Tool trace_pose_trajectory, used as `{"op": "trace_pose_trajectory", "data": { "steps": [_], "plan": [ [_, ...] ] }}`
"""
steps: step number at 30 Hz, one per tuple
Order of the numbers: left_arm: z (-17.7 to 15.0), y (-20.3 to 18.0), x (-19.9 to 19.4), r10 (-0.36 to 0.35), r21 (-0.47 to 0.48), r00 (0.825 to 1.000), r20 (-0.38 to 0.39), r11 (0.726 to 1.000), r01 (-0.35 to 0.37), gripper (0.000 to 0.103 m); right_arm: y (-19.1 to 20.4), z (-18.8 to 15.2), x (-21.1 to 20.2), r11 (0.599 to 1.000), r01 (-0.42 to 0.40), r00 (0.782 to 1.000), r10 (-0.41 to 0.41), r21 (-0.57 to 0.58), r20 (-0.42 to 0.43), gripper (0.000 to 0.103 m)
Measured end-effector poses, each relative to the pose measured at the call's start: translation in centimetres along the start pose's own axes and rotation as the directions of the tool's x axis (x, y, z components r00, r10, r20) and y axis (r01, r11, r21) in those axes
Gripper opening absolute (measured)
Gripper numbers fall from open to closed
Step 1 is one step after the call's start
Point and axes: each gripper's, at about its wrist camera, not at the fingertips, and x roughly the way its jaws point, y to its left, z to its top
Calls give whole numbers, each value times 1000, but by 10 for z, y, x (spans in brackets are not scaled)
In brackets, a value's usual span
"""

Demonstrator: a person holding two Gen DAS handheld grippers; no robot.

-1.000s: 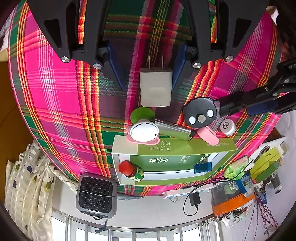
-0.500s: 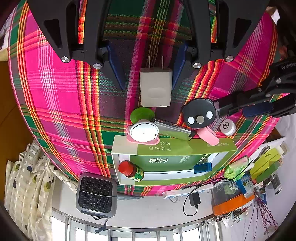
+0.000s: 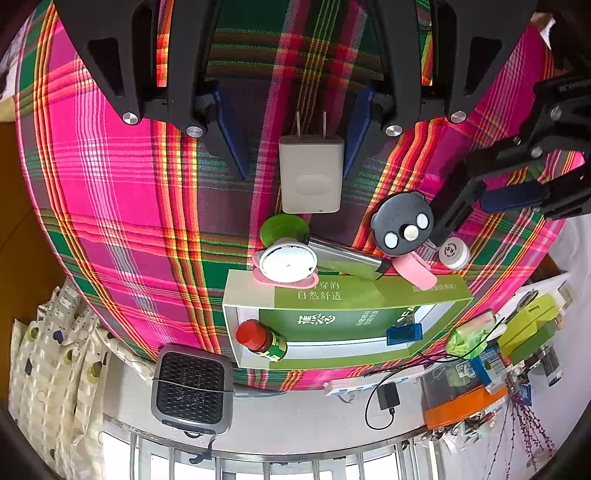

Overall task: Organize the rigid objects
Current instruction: 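Close the left tool on the black card reader while the right tool closes on the white plug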

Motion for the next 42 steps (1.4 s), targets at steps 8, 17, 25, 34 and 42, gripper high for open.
{"op": "trace_pose_trajectory", "data": {
  "steps": [8, 17, 25, 34, 42],
  "plan": [
    [8, 0, 18, 80, -5, 996, -28, 997, -80, 39, 0, 1, 1, 1000, -7, 1000, 7, -2, 3, 52],
    [16, 0, 31, 140, -29, 990, -35, 990, -141, 39, -3, 1, 2, 1000, 4, 1000, -4, -15, 3, 52],
    [18, -4, 35, 168, -26, 985, -28, 985, -169, 39, -4, 4, 5, 999, 18, 1000, -18, -35, -1, 52],
    [18, -5, 35, 175, -25, 984, -23, 984, -176, 39, -6, 5, 6, 999, 16, 1000, -16, -39, -2, 52],
    [20, -4, 36, 183, -43, 983, -28, 982, -185, 39, -6, 5, 6, 999, 19, 1000, -19, -42, -2, 52]
  ]
}}
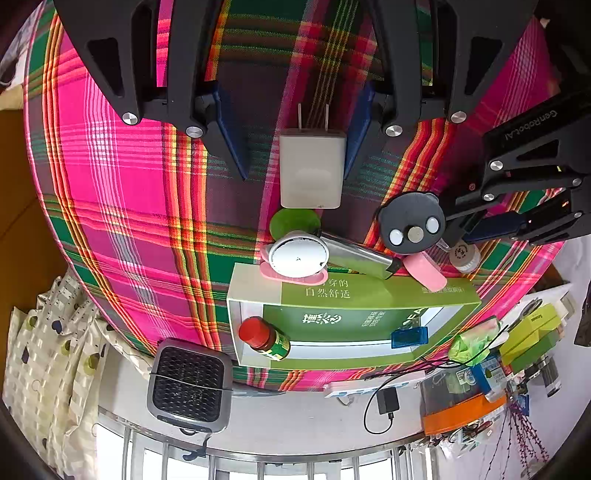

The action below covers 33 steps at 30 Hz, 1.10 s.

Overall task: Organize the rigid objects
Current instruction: 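Close the left tool on the black card reader while the right tool closes on the white plug, then lift the black card reader and white plug toward the green box with both tools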

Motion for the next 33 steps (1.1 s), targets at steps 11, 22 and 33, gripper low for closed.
{"op": "trace_pose_trajectory", "data": {
  "steps": [11, 22, 33],
  "plan": [
    [-1, 6, -2, -4, -30, 1000, 8, 1000, 4, 27, 1, 0, 0, 1000, 1, 1000, -1, -2, 2, 49],
    [-1, 8, -3, -11, -39, 1000, 9, 999, 11, 27, 3, 0, -2, 1000, -4, 1000, 5, -12, 8, 35],
    [-1, 11, -8, -12, -59, 1000, 21, 998, 13, 26, 2, 0, -2, 1000, -8, 1000, 8, -7, 6, 35]
  ]
}}
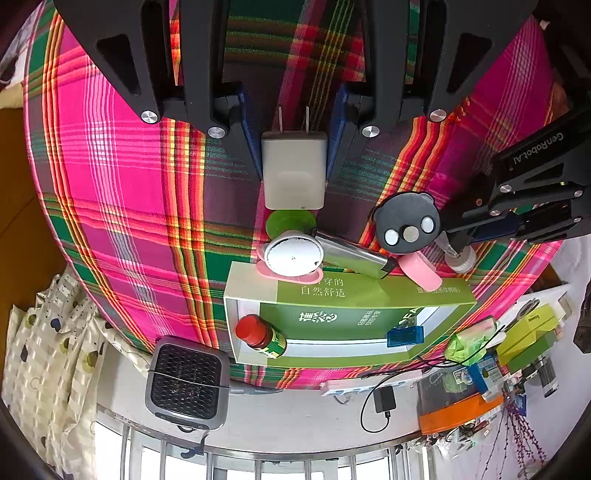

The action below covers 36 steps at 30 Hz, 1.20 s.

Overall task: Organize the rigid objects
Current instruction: 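Lift the black card reader and white plug toward the green box with both tools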

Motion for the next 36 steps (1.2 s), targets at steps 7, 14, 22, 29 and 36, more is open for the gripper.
{"op": "trace_pose_trajectory", "data": {
  "steps": [7, 14, 22, 29, 36],
  "plan": [
    [2, 2, -9, -6, -9, 1000, 16, 1000, 6, 26, -1, 2, -7, 1000, -7, 1000, 7, 4, 18, 35],
    [9, 2, -23, -3, -11, 999, 50, 1000, 4, 26, -3, 10, -16, 1000, -15, 999, 15, 11, 52, 35],
    [22, 3, -34, -6, -8, 997, 79, 1000, 7, 26, -6, 24, -23, 1000, -24, 997, 23, 1, 77, 35],
    [35, 6, -37, 2, -7, 995, 97, 1000, -1, 26, -9, 36, -24, 1000, -30, 995, 30, -3, 90, 35],
    [50, 10, -31, 1, -14, 995, 100, 1000, 0, 26, -12, 52, -19, 999, -43, 995, 43, -6, 93, 35]
  ]
}}
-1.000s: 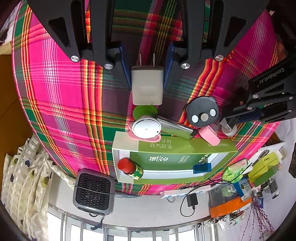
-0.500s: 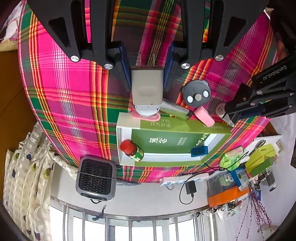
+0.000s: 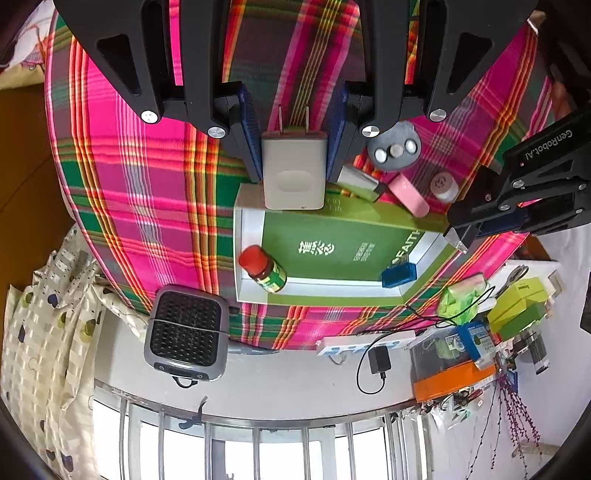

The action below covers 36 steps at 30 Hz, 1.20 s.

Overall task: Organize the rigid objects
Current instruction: 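Lift the black card reader and white plug toward the green box with both tools, then lower the card reader and plug into the green box with both tools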

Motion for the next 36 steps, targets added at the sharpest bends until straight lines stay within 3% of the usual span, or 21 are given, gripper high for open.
{"op": "trace_pose_trajectory", "data": {
  "steps": [20, 36],
  "plan": [
    [35, 21, 35, 18, -34, 1000, -12, 999, -19, 26, 5, 49, 31, 998, -26, 1000, 26, -53, -9, 35],
    [51, 36, 76, 34, -69, 998, -56, 997, -38, 26, 12, 85, 87, 994, -61, 996, 54, -95, -73, 35]
  ]
}}
